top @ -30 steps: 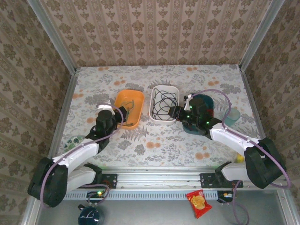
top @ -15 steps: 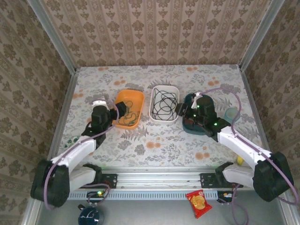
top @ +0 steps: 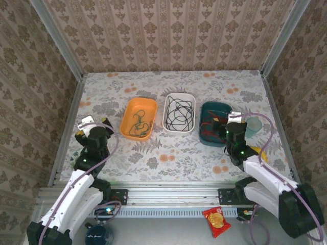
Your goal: Untangle the cables
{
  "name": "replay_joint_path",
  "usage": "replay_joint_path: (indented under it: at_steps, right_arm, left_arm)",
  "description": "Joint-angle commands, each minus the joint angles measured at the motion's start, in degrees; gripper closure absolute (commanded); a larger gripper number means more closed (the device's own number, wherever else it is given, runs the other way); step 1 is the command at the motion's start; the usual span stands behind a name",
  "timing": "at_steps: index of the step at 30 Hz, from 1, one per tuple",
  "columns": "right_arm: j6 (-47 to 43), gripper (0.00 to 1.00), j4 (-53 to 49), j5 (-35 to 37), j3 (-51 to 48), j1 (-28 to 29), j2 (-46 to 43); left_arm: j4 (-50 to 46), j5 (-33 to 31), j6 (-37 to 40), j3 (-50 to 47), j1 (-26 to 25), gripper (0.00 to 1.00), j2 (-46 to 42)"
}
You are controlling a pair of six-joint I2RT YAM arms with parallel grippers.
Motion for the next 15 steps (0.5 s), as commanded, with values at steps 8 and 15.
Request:
replay_joint_path:
  at_steps: [8, 15]
  right_arm:
    - [-14.8, 0.0, 30.4, 6.6, 2.1, -3.3, 23.0]
    - [-9.4, 0.0, 31.5, -15.5, 1.3, -11.3, 26.0]
  left_arm:
    - [25.8, 2.4, 14.0, -10.2, 4.8, 0.0, 16.9]
    - [30.0, 12.7, 17.9, -4.3, 7.5, 0.0, 29.6]
